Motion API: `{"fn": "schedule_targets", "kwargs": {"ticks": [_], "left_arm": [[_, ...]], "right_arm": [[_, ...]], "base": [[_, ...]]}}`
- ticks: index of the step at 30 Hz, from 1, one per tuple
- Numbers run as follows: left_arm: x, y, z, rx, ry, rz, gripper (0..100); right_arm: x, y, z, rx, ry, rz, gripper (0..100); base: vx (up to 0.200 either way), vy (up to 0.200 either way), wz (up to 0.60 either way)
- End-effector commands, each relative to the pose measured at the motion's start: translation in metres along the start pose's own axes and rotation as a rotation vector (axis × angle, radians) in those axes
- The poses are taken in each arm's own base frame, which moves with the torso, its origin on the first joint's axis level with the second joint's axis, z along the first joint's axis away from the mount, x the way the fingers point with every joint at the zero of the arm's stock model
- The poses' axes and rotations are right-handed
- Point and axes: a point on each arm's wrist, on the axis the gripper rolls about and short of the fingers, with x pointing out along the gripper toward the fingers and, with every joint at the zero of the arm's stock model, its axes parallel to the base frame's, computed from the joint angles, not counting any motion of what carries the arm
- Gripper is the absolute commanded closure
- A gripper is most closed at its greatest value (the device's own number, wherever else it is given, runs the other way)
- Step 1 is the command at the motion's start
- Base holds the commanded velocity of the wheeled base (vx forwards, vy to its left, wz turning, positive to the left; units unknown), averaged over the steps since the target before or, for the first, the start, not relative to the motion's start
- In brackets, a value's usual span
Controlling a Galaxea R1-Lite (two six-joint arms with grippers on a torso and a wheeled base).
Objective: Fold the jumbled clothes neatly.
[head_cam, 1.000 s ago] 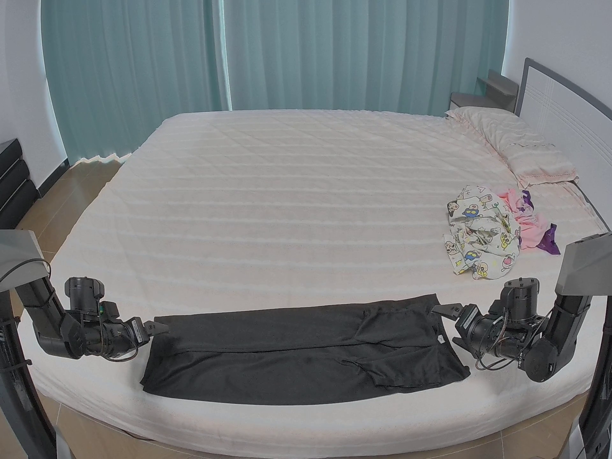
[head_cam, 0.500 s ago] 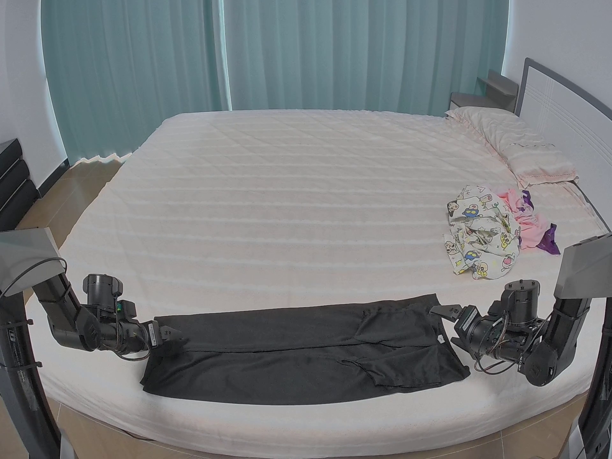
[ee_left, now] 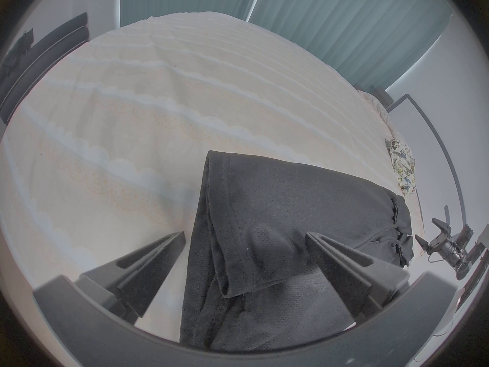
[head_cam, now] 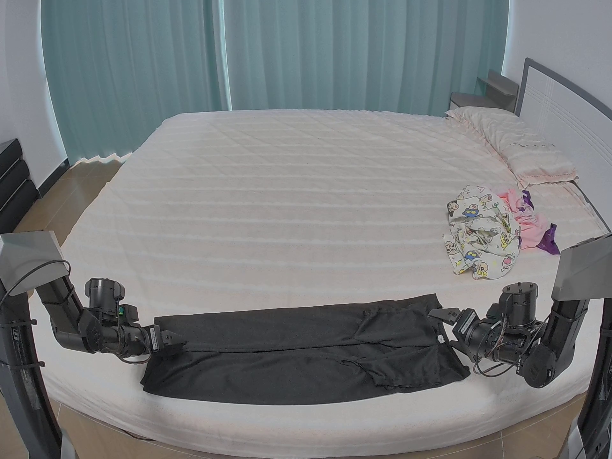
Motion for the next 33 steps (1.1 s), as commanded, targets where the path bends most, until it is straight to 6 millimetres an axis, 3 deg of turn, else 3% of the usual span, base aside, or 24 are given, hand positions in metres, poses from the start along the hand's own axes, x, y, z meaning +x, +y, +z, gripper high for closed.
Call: {"fn": "schedule_targets", "kwargs": {"ticks": [1,15,28,33], "left_arm": [[0.0,0.0,-0.001,-0.003,0.004,-0.003,0],[-0.006,-0.002,-0.001,-0.006,0.022,-0.148,0],[-0.035,-0.01,0.002,0.006,-0.027,-0.151,0],[-0.037,-0.011,0.002,0.008,-0.028,-0.152,0]], "right_arm": [[0.001,-0.001,-0.001,0.001,0.003,-0.004,0],[0.001,-0.002,0.0,0.002,0.004,-0.005,0],[0.003,-0.004,-0.001,0.004,0.008,-0.013,0],[0.003,-0.004,-0.002,0.004,0.009,-0.015,0]], "base": [[0.0,0.0,0.0],[0.0,0.0,0.0],[0.0,0.0,0.0],[0.0,0.0,0.0]]}}
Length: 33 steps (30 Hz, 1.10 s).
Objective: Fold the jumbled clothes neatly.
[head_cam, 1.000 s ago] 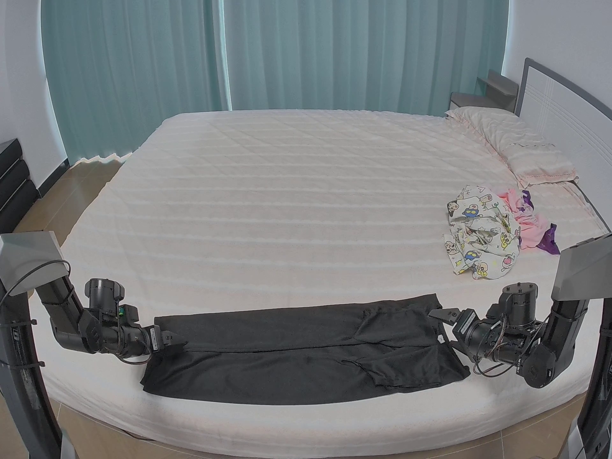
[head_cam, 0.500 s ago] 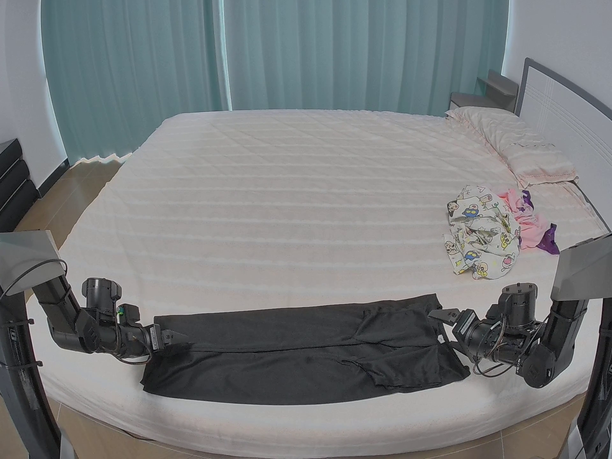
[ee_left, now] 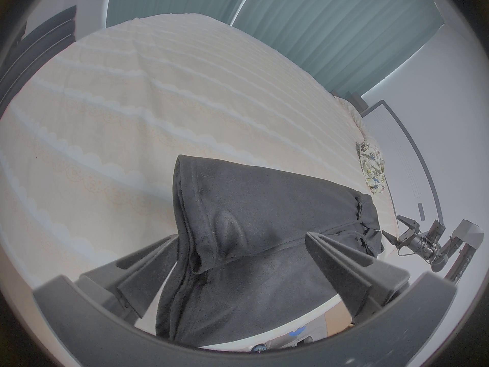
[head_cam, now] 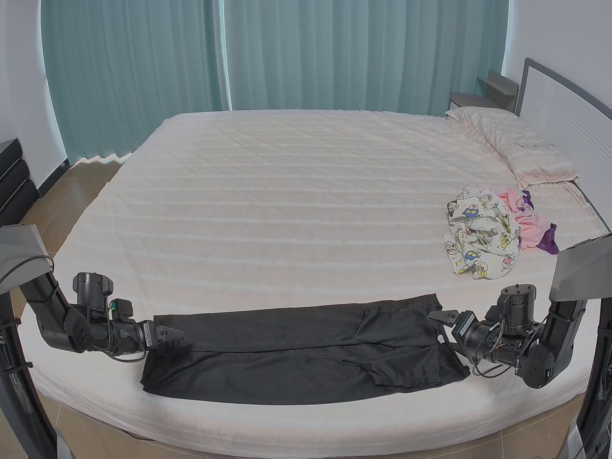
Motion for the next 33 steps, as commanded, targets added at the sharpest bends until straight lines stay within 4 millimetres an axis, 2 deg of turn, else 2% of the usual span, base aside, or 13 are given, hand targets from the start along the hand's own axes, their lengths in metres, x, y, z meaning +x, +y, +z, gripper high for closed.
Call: {"fn": "schedule_targets", "kwargs": {"ticks": [1,9,15,33], "left_arm": [[-0.005,-0.003,0.001,0.007,-0.012,-0.002,0],[0.003,0.003,-0.002,0.0,0.009,0.004,0],[0.017,0.019,-0.011,0.085,0.053,0.031,0],[0.019,0.016,-0.01,0.085,0.063,-0.085,0]], "right_arm": [[0.0,-0.001,-0.001,0.001,0.003,-0.003,0],[0.0,-0.001,-0.001,0.001,0.003,-0.003,0],[0.0,-0.001,-0.001,0.0,0.004,-0.003,0],[0.0,-0.001,0.0,0.0,0.002,-0.002,0]], "base": [[0.0,0.0,0.0],[0.0,0.0,0.0],[0.0,0.0,0.0],[0.0,0.0,0.0]]}}
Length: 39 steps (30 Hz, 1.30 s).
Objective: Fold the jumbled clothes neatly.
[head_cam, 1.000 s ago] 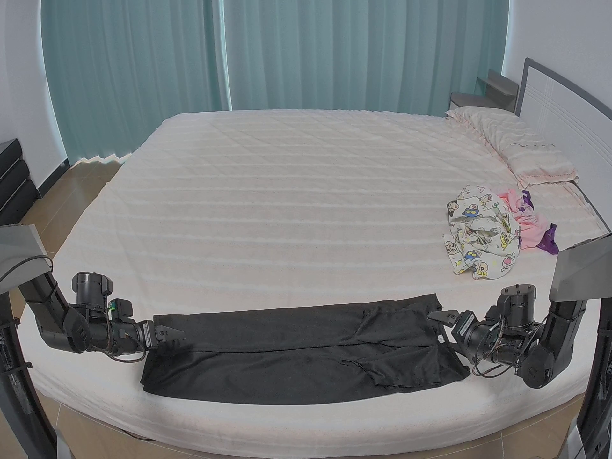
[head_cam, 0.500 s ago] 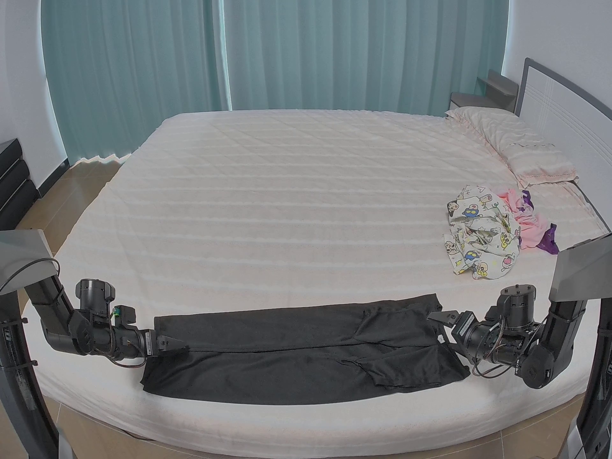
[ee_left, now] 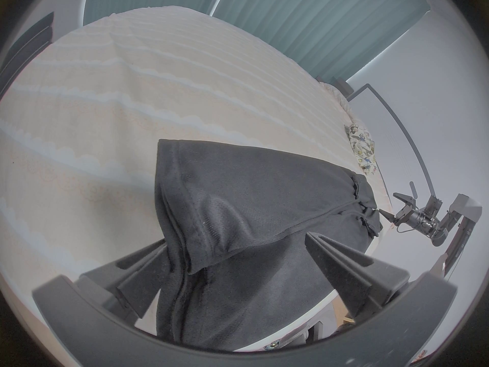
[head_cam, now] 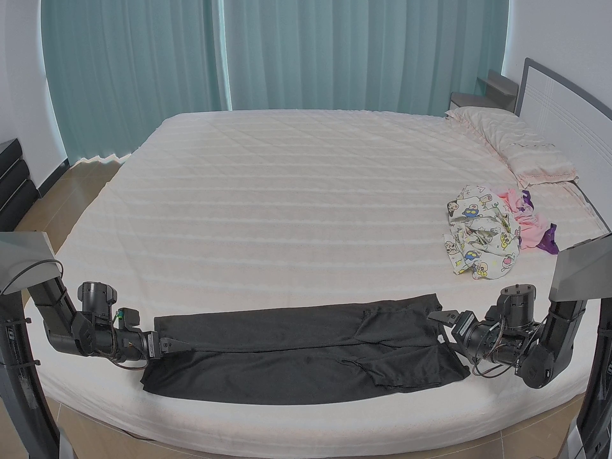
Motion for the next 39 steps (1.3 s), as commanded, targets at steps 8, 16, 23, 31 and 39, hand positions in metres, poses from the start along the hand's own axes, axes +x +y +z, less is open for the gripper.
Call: {"fn": "schedule_targets", "kwargs": {"ticks": [8,16,23,31,39], "left_arm": [[0.005,0.002,0.002,0.01,0.001,0.0,0],[0.004,0.002,0.0,0.008,0.004,0.0,100],[0.0,0.001,0.001,-0.003,0.001,0.011,100],[-0.027,0.002,0.01,-0.034,-0.037,0.058,100],[-0.034,0.011,0.01,-0.067,-0.042,0.116,100]], "right_arm": [[0.0,0.0,-0.001,0.0,0.003,-0.001,0],[0.001,0.0,0.0,0.0,0.001,-0.001,0],[0.001,-0.001,0.0,0.001,0.002,-0.002,0],[0.0,0.0,0.0,0.0,0.001,-0.001,0],[0.001,-0.001,-0.001,0.001,0.003,-0.004,0]], "base": [[0.0,0.0,0.0],[0.0,0.0,0.0],[0.0,0.0,0.0],[0.0,0.0,0.0],[0.0,0.0,0.0]]}}
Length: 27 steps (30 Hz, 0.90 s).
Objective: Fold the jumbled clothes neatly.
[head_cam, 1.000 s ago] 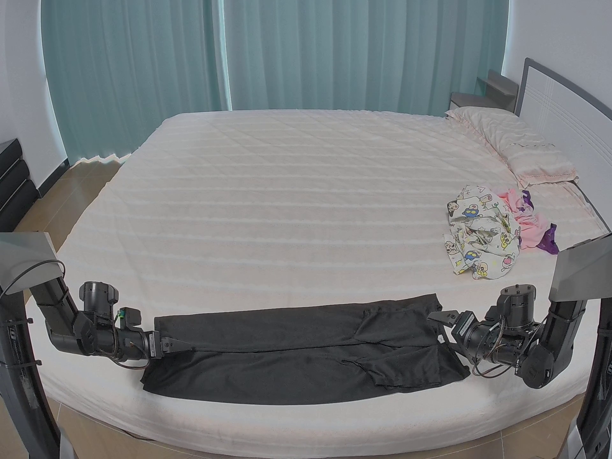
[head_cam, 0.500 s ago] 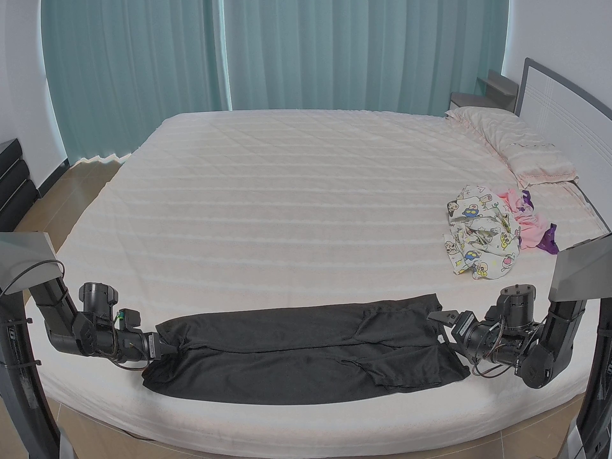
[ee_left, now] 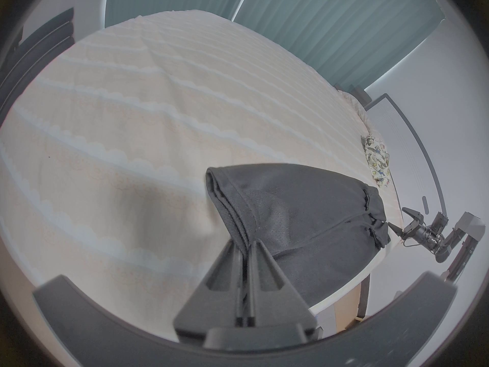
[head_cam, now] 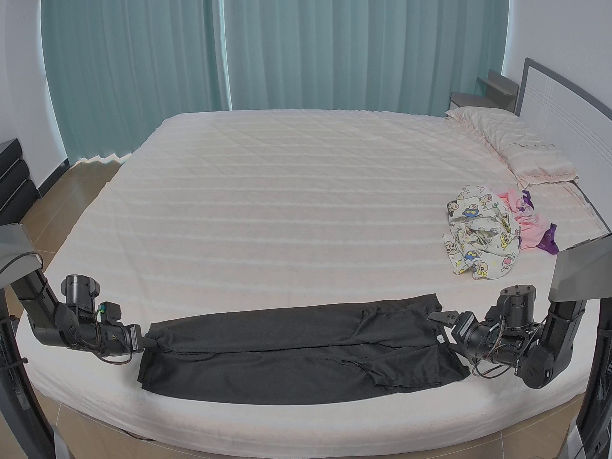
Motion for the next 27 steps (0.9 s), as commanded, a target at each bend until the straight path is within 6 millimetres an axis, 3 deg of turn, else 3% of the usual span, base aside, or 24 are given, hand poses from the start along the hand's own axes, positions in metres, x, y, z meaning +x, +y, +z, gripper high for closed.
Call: {"fn": "schedule_targets", "kwargs": {"ticks": [1,14,21,27], "left_arm": [[-0.005,0.004,0.004,-0.003,-0.025,0.017,100],[-0.018,0.023,0.009,-0.045,-0.071,0.06,100],[-0.041,0.04,0.019,-0.113,-0.087,0.093,100],[-0.077,0.074,0.033,-0.188,-0.125,0.117,100]], "right_arm": [[0.0,0.0,0.0,0.0,0.0,0.001,0],[0.0,0.0,0.0,0.0,0.002,-0.001,0],[0.0,0.0,0.001,0.001,-0.003,0.001,0],[0.001,0.0,0.002,0.002,-0.006,0.001,0]], "base": [[0.0,0.0,0.0],[0.0,0.0,0.0],[0.0,0.0,0.0],[0.0,0.0,0.0]]}}
